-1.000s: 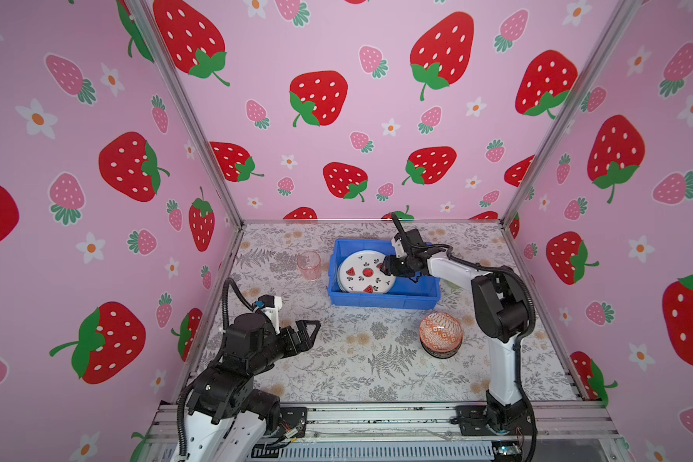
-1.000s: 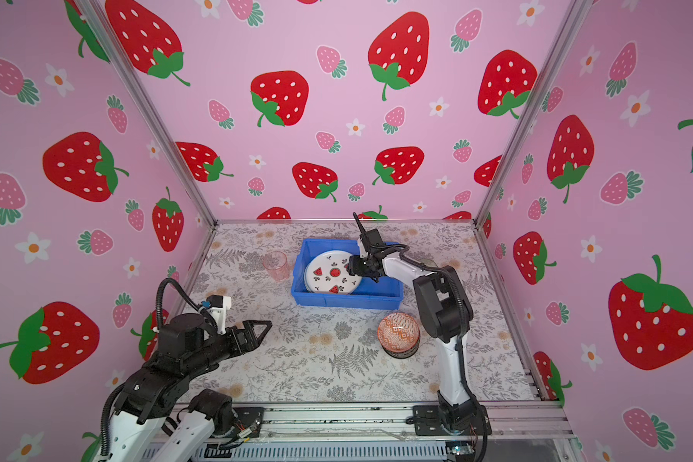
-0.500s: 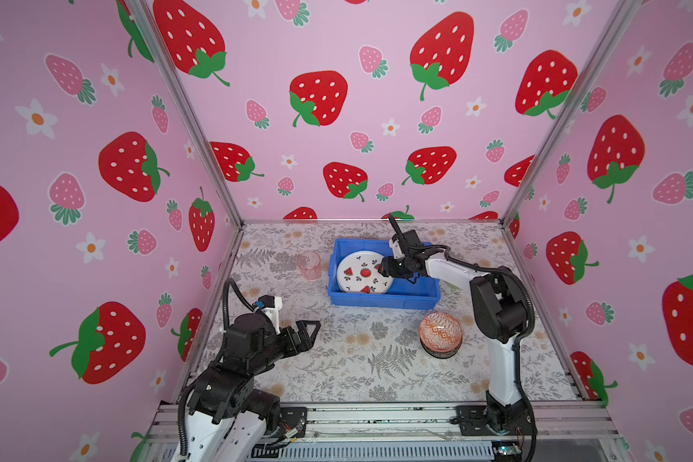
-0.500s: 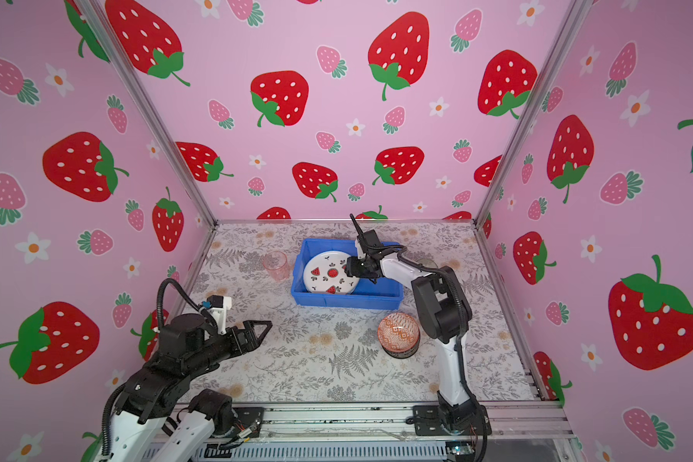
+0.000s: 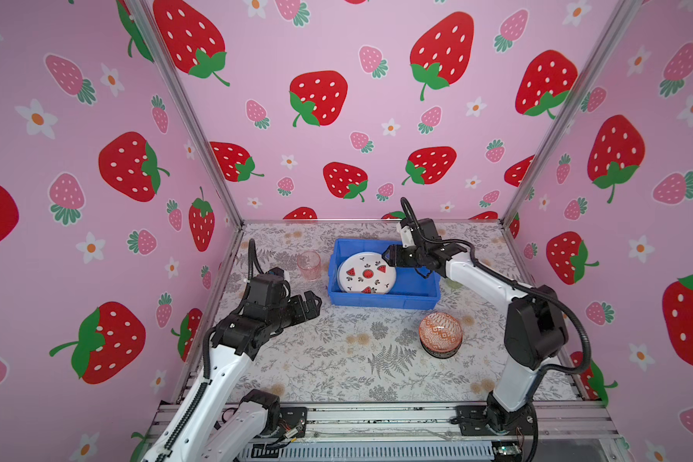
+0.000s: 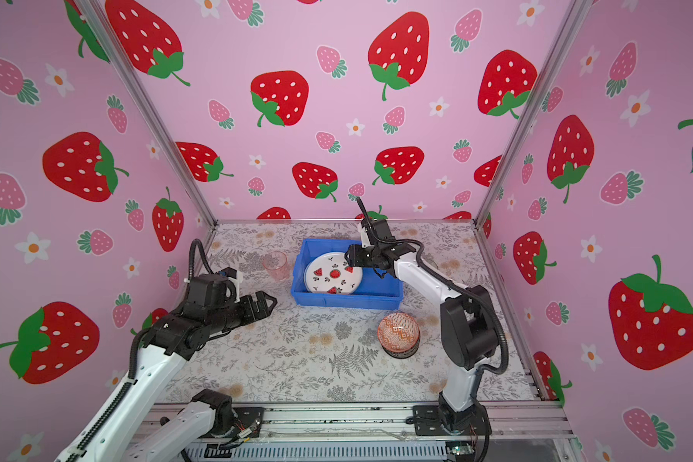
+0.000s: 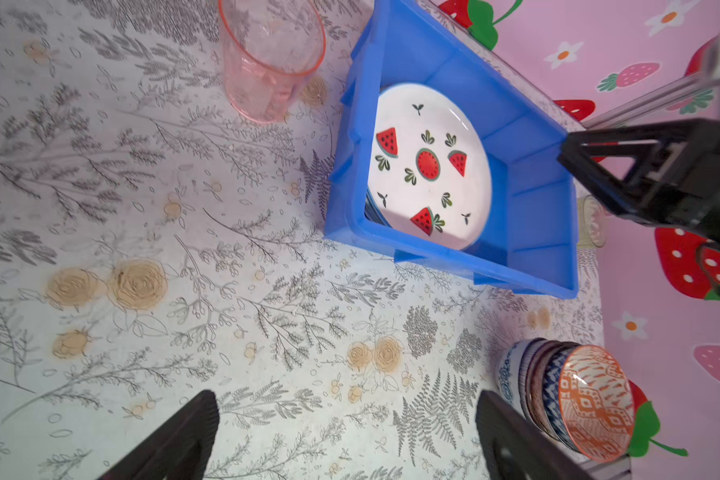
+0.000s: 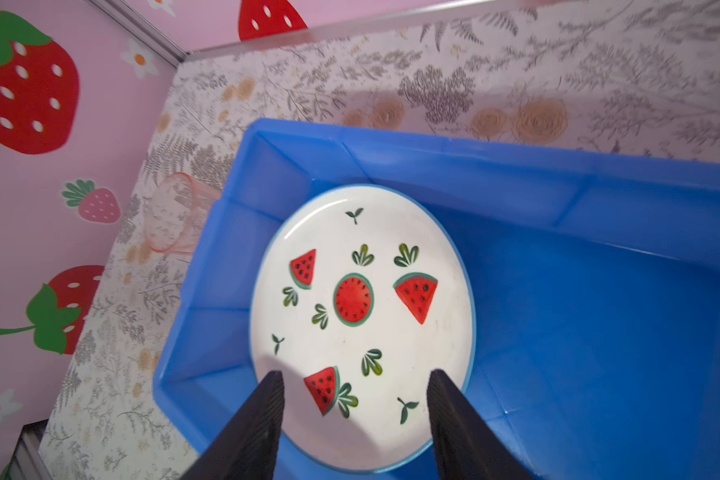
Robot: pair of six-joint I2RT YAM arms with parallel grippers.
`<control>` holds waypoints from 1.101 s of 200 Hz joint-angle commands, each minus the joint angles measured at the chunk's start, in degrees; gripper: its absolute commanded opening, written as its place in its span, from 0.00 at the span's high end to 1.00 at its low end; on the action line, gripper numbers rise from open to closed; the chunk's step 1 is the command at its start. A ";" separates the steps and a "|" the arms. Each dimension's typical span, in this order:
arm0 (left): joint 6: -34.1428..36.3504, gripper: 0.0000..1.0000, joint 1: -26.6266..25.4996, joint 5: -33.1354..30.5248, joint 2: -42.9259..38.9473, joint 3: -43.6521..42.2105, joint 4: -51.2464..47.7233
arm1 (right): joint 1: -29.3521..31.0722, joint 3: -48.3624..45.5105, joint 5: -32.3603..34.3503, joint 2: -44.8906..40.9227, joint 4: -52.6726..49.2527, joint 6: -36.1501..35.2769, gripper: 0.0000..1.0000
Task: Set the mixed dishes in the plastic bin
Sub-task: 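Open the right gripper off the plate while the left moves toward the bin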
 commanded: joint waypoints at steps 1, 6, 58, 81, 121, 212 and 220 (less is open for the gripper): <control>3.28 0.01 0.73 -1.86 3.92 4.35 0.74 | 0.19 -3.99 1.33 -2.48 1.82 0.98 0.41; 3.46 0.01 0.83 -1.84 4.89 5.02 1.22 | 0.04 -4.18 1.04 -2.42 2.24 1.31 0.41; 3.48 0.01 1.80 3.56 10.31 6.11 5.66 | -0.16 -3.24 1.60 -0.08 -0.29 2.30 0.40; 3.30 0.01 2.50 4.67 11.49 5.61 7.40 | -0.16 -3.23 2.50 1.49 -2.16 2.64 0.39; 3.78 0.01 3.72 6.64 12.90 6.08 8.27 | -0.16 -2.68 1.85 5.55 -3.21 2.88 0.37; 3.49 0.01 5.89 7.95 9.87 3.18 7.67 | 1.40 2.51 -0.47 12.88 -5.28 2.10 0.36; 3.31 0.01 6.02 7.93 9.26 2.60 7.49 | 1.63 3.33 -0.63 13.44 -5.38 2.02 0.36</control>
